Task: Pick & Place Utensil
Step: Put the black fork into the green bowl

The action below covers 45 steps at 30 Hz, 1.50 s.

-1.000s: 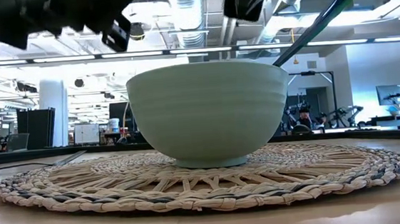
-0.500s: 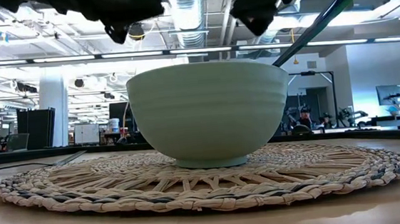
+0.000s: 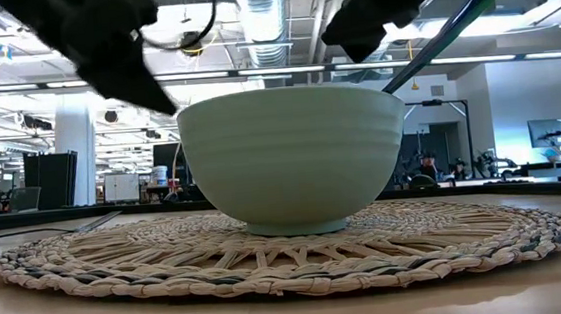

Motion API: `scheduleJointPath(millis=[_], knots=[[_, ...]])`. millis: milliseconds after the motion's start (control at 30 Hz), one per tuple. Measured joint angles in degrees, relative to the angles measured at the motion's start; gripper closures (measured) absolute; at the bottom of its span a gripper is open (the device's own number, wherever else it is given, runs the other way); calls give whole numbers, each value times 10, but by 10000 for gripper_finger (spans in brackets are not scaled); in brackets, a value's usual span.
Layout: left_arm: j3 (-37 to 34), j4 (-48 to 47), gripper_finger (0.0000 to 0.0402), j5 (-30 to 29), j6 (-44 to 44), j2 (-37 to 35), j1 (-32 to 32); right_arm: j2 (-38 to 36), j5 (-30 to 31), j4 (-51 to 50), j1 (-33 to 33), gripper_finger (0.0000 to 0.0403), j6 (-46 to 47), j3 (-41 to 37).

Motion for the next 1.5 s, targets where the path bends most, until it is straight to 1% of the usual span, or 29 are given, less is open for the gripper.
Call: scheduleJointPath(millis=[167,233,433,533,733,867,1000,1133,1367,1500], knots=[[0,-145,325,1,-130,-23,-8,0,0,0,8,351,43,0],[0,-187,325,20,-169,-29,-18,0,0,0,15,351,68,0],[0,-246,325,79,-261,-31,-54,0,9,11,42,351,82,0],[-1,-280,325,95,-313,-31,-69,0,18,34,57,351,81,0],[-52,-278,325,106,-401,-22,-91,0,19,60,71,351,72,0],[-82,-262,325,122,-428,-8,-107,0,20,60,74,351,70,0],[-87,-236,325,116,-431,9,-116,0,20,60,68,351,59,0],[-88,-229,325,111,-431,28,-119,0,20,59,58,351,37,0],[-88,-213,325,110,-435,78,-120,0,19,59,40,351,31,0],[-86,-209,326,82,-435,108,-133,0,17,59,34,351,31,0]])
